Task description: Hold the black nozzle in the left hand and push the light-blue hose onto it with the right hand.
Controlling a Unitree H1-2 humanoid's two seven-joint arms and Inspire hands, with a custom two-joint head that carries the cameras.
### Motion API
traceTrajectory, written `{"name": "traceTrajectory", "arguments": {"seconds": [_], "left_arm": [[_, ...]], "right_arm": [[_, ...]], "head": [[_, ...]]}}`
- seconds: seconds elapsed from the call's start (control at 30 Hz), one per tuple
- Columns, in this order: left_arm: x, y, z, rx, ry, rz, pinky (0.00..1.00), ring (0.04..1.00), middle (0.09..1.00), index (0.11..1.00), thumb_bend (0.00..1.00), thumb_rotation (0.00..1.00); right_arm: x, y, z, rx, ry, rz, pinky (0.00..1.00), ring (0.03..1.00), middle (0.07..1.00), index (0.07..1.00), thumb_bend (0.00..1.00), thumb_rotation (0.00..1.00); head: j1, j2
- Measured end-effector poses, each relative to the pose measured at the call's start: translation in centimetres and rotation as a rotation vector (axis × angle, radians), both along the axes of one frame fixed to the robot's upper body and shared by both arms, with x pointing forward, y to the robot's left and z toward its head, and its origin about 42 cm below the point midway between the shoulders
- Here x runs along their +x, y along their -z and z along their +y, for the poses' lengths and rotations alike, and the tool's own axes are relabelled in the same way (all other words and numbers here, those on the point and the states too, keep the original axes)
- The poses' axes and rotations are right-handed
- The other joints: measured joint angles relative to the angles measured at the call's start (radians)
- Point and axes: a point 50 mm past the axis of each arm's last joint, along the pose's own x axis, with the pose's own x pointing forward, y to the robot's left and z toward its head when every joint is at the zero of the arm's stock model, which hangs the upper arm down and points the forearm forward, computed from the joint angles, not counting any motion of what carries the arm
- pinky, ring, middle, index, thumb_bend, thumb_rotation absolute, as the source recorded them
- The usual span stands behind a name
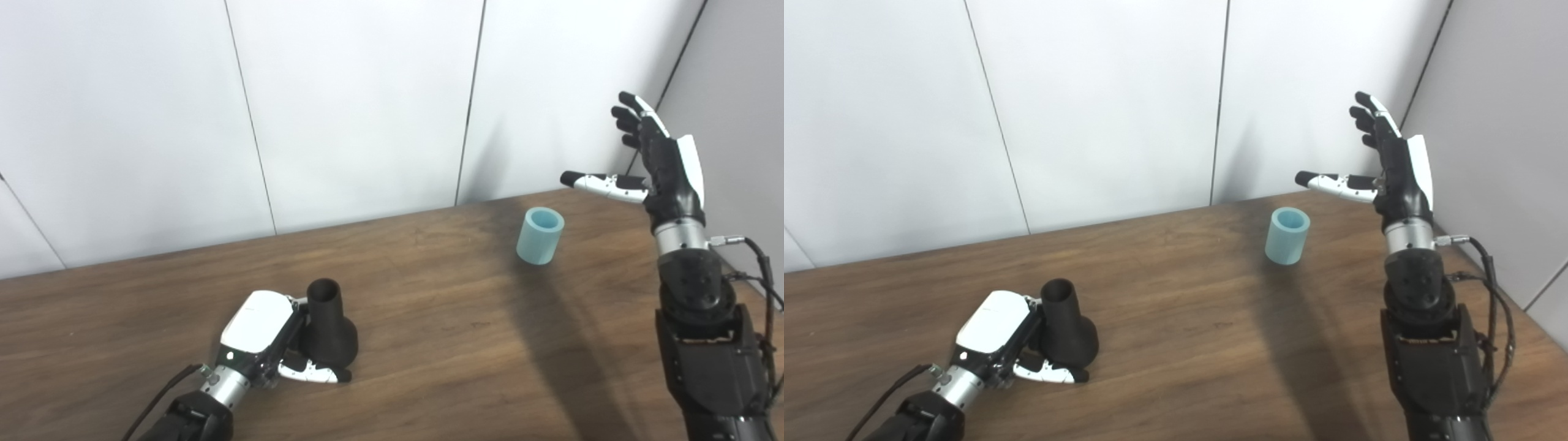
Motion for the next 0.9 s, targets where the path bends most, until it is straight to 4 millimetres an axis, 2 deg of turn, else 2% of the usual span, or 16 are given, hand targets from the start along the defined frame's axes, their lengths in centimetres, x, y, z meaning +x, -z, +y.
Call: {"name": "traceTrajectory", "arguments": {"seconds": [0.03,0.1,0.17,0.3,0.37,0.5,0.6,0.8,0.9], "left_arm": [[0.0,0.0,0.0,0.0,0.002,0.0,0.35,0.382,0.433,0.53,0.5,0.0],[0.0,0.0,-0.1,0.0,0.004,0.001,0.35,0.383,0.436,0.532,0.5,0.0],[0.0,0.0,-0.1,0.0,0.004,0.001,0.35,0.384,0.432,0.531,0.5,0.0],[0.0,0.0,0.1,0.002,0.004,0.003,0.37,0.386,0.432,0.533,0.5,0.0],[0.0,0.1,0.1,0.002,0.005,0.004,0.38,0.387,0.436,0.534,0.5,0.0],[0.0,0.0,0.0,0.002,0.006,0.003,0.38,0.393,0.436,0.534,0.5,0.0],[0.0,0.0,0.0,0.003,0.007,0.003,0.38,0.398,0.432,0.532,0.5,0.0],[0.0,0.0,0.0,0.004,0.005,0.003,0.36,0.397,0.431,0.534,0.5,0.0],[0.0,0.0,0.0,0.003,0.007,0.003,0.39,0.391,0.437,0.537,0.5,0.0]], "right_arm": [[0.2,0.8,-0.6,0.012,-0.013,0.039,0.8,0.853,0.897,0.938,0.81,0.18],[0.3,2.2,-1.6,0.024,-0.031,0.108,0.8,0.844,0.892,0.932,0.83,0.19],[0.4,3.4,-2.3,0.034,-0.05,0.165,0.84,0.891,0.922,0.934,0.81,0.14],[0.9,5.5,-2.5,0.079,-0.076,0.233,0.8,0.869,0.93,0.922,0.78,0.1],[1.3,6.4,-2.2,0.103,-0.088,0.255,0.81,0.884,0.941,0.934,0.76,0.08],[2.3,7.3,-1.1,0.108,-0.115,0.292,0.8,0.865,0.935,0.925,0.75,0.12],[3.1,7.6,-0.7,0.112,-0.117,0.303,0.79,0.857,0.921,0.911,0.76,0.09],[3.9,9.2,-0.5,0.109,-0.12,0.356,0.76,0.819,0.899,0.908,0.81,0.13],[4.1,9.7,-0.4,0.083,-0.138,0.353,0.74,0.803,0.886,0.908,0.87,0.18]], "head": [[0.0,0.0],[0.003,-0.003],[0.008,-0.002],[0.009,-0.002],[0.009,-0.002],[0.015,0.002],[0.015,0.002],[0.034,0.008],[0.04,0.009]]}}
